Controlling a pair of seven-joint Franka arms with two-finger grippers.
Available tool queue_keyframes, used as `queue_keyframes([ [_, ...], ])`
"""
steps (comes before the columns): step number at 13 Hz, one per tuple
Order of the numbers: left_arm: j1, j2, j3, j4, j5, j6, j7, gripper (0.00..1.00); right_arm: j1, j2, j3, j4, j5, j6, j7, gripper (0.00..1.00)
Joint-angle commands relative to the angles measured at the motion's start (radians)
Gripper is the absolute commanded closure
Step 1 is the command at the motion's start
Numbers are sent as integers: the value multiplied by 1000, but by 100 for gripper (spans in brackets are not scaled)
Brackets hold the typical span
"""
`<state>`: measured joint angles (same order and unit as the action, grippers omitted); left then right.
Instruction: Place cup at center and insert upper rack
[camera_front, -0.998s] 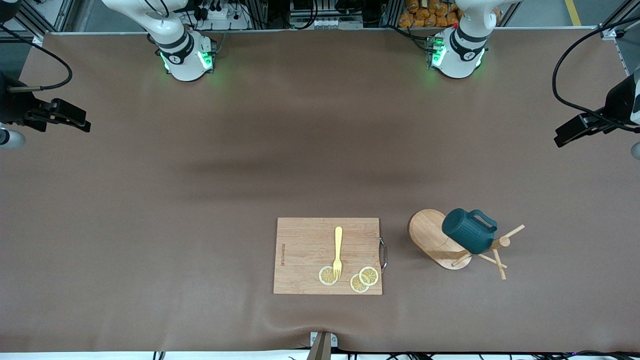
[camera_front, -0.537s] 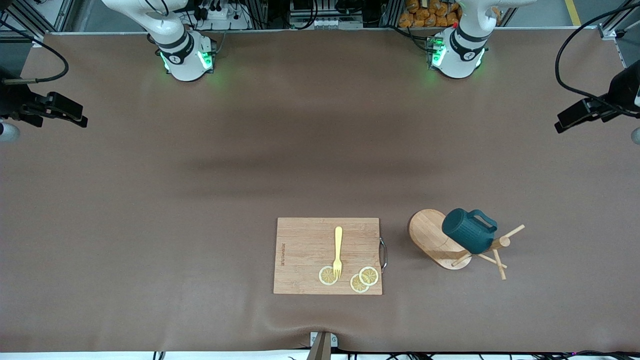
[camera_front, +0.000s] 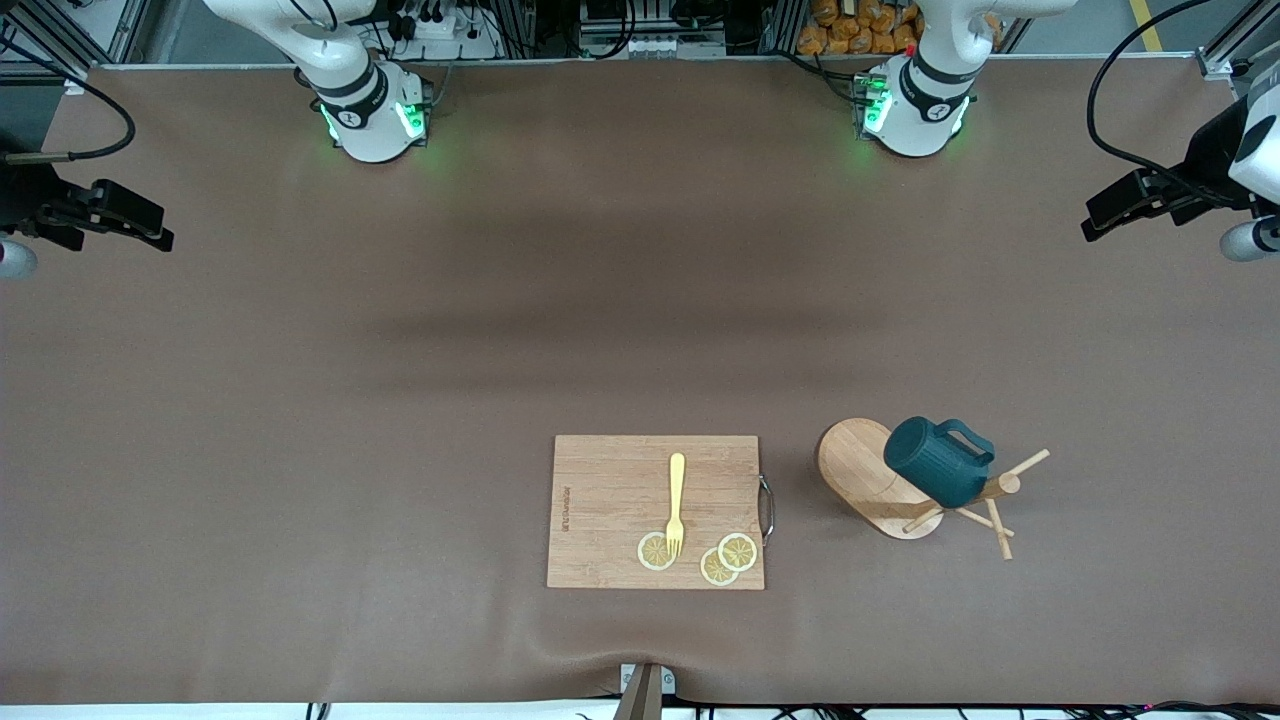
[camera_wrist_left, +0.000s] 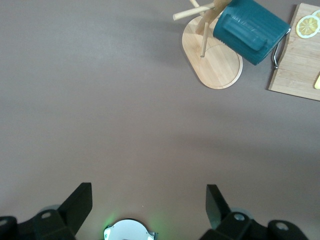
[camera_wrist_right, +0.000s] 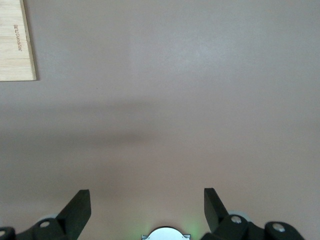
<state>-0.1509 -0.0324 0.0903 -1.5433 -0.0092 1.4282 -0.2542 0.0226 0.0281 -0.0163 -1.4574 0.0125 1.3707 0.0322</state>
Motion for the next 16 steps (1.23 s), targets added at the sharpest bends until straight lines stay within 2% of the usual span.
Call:
queue_keyframes([
  [1, -7, -34, 14, -32, 0, 14, 9, 0, 3, -16, 1, -1, -3, -22, 0, 0],
  [11, -4, -23, 12, -26, 3, 52, 30, 0, 3, -14, 1, -9, -3, -29, 2, 0],
  [13, -15, -20, 12, -26, 52, 60, 36, 0, 3, -13, 1, -9, -3, -29, 2, 0],
  [16, -15, -23, 11, -24, 58, 60, 39, 0, 3, -14, 1, -9, -3, -29, 2, 0],
])
